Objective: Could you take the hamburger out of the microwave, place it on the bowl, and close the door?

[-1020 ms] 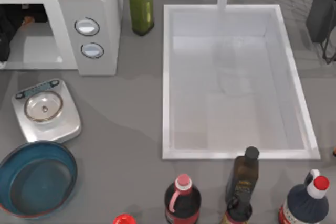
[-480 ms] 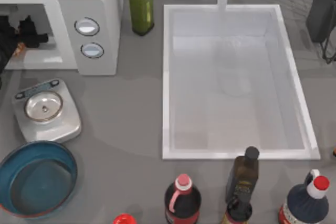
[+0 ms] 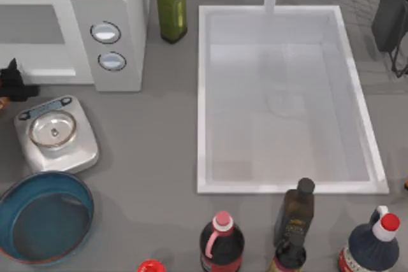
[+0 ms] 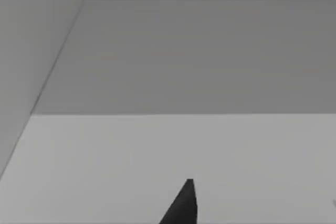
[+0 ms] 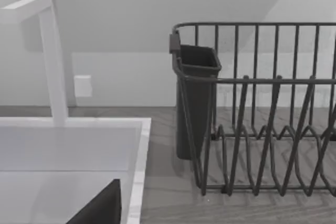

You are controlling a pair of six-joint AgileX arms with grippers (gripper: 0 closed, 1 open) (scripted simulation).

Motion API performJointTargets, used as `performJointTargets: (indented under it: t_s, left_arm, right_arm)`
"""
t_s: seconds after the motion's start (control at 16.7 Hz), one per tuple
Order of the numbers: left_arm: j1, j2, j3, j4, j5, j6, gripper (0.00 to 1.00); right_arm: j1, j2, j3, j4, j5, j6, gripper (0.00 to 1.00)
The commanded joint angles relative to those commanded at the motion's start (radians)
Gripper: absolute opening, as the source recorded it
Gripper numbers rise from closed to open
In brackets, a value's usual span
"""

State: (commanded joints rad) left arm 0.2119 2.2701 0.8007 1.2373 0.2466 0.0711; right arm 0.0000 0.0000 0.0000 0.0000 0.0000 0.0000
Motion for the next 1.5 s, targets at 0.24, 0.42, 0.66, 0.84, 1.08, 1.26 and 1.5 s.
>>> performJointTargets:
  t_s: [0.24, 0.42, 0.66, 0.84, 1.08, 1.26, 1.5]
  left_arm:
    - [0.007, -0.003, -0.041, 0.027, 0.008, 0.005, 0.00]
    - [0.001, 0.002, -0.038, 0.025, 0.006, 0.006, 0.00]
    - [0.036, -0.060, -0.028, -0.022, 0.008, 0.028, 0.00]
    - [0.085, -0.151, -0.025, -0.114, 0.011, 0.057, 0.00]
    - [0.086, -0.281, -0.024, -0.258, 0.008, 0.057, 0.00]
    - [0.037, -0.359, -0.022, -0.345, 0.004, 0.029, 0.00]
    - [0.002, -0.392, -0.021, -0.387, 0.001, 0.008, 0.00]
  right_arm:
    - [0.000, 0.000, 0.000, 0.000, 0.000, 0.000, 1.00]
    - [0.000, 0.000, 0.000, 0.000, 0.000, 0.000, 1.00]
    - [0.000, 0.000, 0.000, 0.000, 0.000, 0.000, 1.00]
    - [0.000, 0.000, 0.000, 0.000, 0.000, 0.000, 1.00]
    - [0.000, 0.000, 0.000, 0.000, 0.000, 0.000, 1.00]
    - [0.000, 0.000, 0.000, 0.000, 0.000, 0.000, 1.00]
    - [0.000, 0.000, 0.000, 0.000, 0.000, 0.000, 1.00]
